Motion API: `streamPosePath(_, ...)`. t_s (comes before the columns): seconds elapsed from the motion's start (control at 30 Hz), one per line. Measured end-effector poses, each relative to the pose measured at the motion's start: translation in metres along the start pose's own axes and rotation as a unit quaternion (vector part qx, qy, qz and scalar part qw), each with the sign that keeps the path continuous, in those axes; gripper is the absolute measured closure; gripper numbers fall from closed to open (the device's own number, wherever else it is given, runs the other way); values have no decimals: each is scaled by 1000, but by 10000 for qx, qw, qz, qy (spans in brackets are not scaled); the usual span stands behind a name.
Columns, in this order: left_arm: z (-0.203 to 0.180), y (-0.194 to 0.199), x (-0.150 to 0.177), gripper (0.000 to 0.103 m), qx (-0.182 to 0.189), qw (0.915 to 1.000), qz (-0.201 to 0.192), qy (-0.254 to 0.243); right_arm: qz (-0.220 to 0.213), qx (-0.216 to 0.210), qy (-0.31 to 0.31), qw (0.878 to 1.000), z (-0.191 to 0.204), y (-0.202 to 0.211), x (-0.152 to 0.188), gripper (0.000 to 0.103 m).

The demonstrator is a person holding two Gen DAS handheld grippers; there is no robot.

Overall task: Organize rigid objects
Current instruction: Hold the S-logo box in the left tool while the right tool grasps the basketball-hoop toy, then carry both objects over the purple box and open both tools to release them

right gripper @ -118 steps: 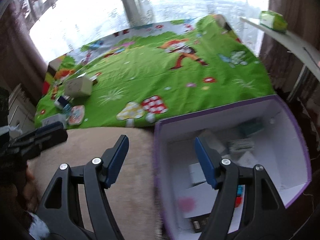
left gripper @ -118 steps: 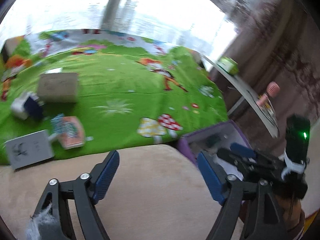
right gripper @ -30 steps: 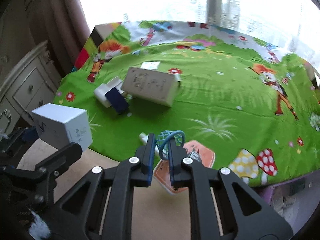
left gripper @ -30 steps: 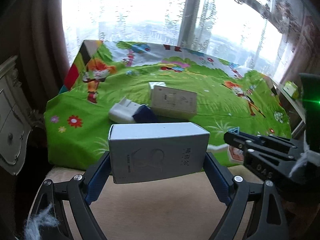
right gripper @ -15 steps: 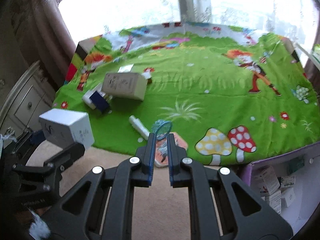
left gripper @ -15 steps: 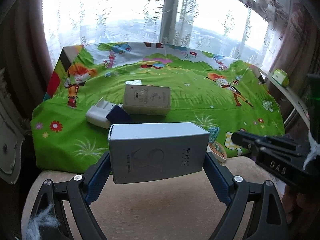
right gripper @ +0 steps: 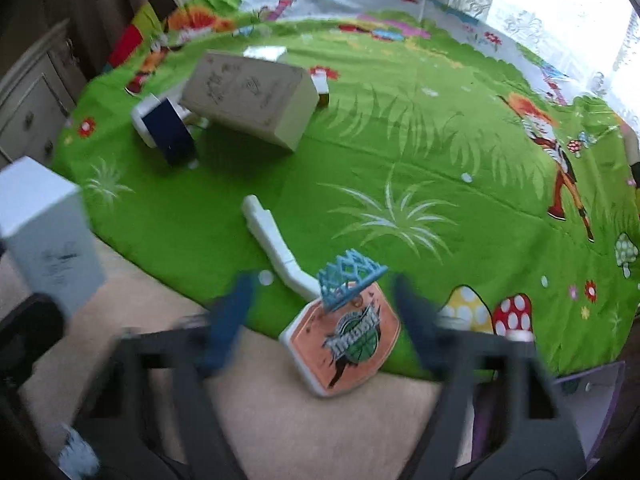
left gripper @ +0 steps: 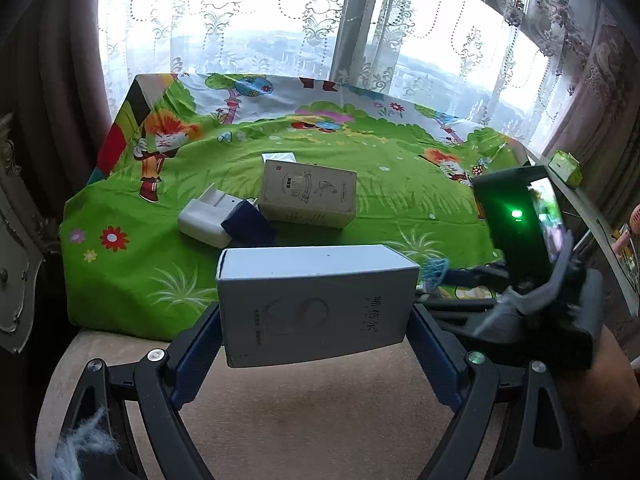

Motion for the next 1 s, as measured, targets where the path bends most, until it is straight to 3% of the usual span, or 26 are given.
streamPosePath(0.03,-1,0,0,13,-2,10000,11,-7,-29,-39,-67,10000,-3,0,0,58)
streamPosePath(0.1,-4,1,1,13,24,10000,18,-59,-193,-98,-157,9996,-6,9,1,70)
streamPosePath(0.27,-18,0,0,13,184,9996,32,-217,-671,-135,-612,9958,-23,39,3,70)
streamPosePath(0.53,-49,-4,1,13,513,9978,76,-423,-1091,-66,-1412,9839,-66,87,29,70)
streamPosePath(0.83,-122,-3,9,13,1259,9865,125,-1043,-1237,307,-2020,9710,-118,130,76,70)
streamPosePath(1.0,-165,4,15,13,1757,9743,51,-1408,-1318,737,-2258,9624,-154,157,101,70)
Point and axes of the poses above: each gripper's, at about its wrist camera, not at the fingertips, and y roughly against the way its jaws point, z to its left, x to its underside, the point moved 4 cm from there along -y, roughly the way its jaws point, and after that the axes turned 12 degrees about -z, right-handed, at the moved point
